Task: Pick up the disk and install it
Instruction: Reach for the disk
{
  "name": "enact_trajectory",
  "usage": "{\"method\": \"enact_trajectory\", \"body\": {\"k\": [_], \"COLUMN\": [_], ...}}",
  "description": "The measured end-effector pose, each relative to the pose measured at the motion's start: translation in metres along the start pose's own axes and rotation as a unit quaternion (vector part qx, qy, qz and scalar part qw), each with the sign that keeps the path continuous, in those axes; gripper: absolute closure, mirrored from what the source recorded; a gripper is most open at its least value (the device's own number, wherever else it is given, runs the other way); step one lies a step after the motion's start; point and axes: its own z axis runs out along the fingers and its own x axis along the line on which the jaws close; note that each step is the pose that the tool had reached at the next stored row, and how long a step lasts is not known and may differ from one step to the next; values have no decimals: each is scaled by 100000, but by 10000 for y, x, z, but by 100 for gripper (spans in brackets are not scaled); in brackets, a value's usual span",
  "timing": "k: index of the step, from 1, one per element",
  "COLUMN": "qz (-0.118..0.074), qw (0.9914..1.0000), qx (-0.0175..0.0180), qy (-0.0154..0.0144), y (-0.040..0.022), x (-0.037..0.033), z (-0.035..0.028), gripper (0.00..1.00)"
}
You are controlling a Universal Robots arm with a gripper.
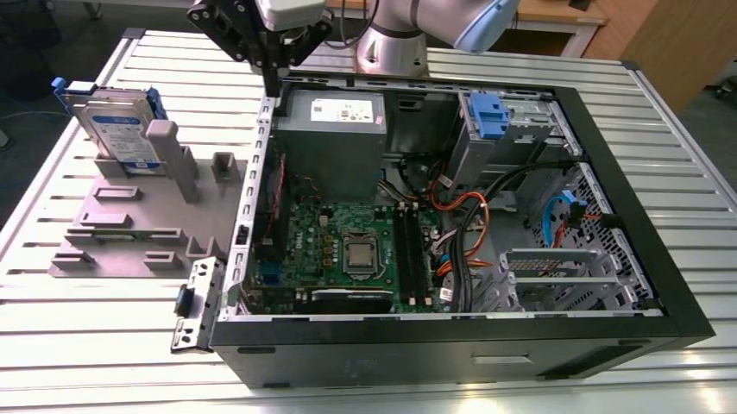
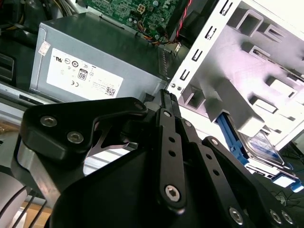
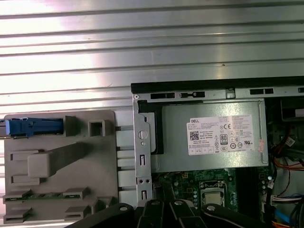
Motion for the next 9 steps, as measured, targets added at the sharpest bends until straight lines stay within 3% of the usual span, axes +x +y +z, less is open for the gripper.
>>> {"method": "enact_trajectory", "body": {"k": [9], "qz": [7], "qw": [100000], "qx": [10], "qy": [120], "y": [-2], "x": [15], "z": [10], "gripper": [89]}}
